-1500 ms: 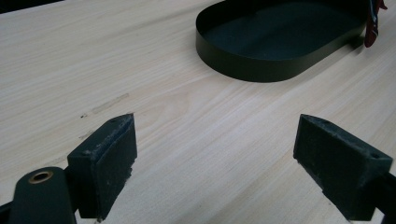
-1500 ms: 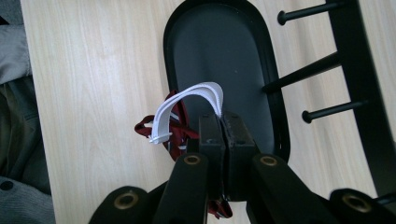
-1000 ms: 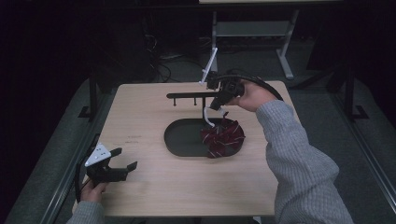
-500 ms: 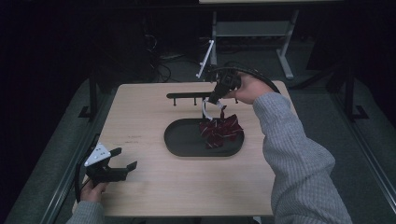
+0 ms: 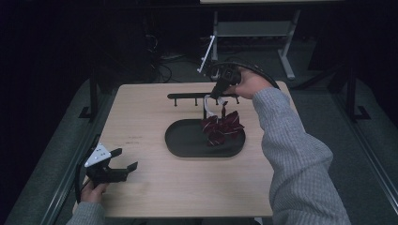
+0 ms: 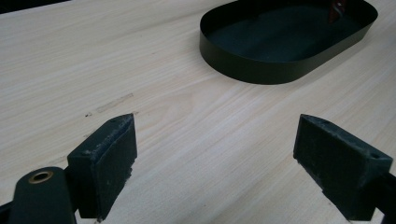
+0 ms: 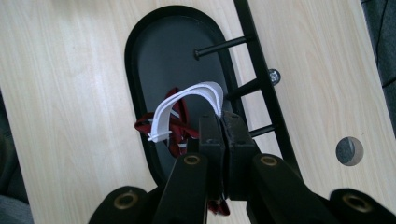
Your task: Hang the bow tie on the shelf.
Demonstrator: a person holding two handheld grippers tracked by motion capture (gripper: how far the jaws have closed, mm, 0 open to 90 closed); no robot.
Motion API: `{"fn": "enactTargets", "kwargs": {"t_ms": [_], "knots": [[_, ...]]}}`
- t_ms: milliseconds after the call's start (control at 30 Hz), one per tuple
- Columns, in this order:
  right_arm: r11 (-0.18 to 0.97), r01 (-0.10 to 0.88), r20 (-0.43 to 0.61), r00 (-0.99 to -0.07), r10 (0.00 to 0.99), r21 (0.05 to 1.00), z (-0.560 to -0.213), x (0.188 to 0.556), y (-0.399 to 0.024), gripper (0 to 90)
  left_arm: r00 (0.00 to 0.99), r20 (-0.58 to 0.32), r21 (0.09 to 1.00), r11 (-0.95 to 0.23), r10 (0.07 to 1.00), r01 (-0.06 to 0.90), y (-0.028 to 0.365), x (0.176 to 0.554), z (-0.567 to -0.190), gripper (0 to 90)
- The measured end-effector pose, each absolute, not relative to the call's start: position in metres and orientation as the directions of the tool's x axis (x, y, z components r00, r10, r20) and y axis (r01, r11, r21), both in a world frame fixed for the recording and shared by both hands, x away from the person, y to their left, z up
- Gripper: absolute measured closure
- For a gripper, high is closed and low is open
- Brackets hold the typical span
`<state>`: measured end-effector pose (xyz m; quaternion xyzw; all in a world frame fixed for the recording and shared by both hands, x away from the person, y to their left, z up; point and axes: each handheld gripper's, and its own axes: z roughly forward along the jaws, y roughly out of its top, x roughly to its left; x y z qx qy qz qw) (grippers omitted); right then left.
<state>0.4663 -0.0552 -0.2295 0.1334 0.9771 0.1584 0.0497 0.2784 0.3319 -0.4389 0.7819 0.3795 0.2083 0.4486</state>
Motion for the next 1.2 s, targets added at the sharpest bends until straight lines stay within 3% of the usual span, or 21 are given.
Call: {"fn": "enactTargets", "kwargs": {"t_ms": [1200], "knots": [[0.896, 0.340, -0.027, -0.932, 0.363, 0.287, -0.249, 0.493, -0.070, 87.3, 0.625, -0.019, 0.861, -0.305, 0.781, 0.407, 0.332, 0.279, -0.439, 12.9]]}}
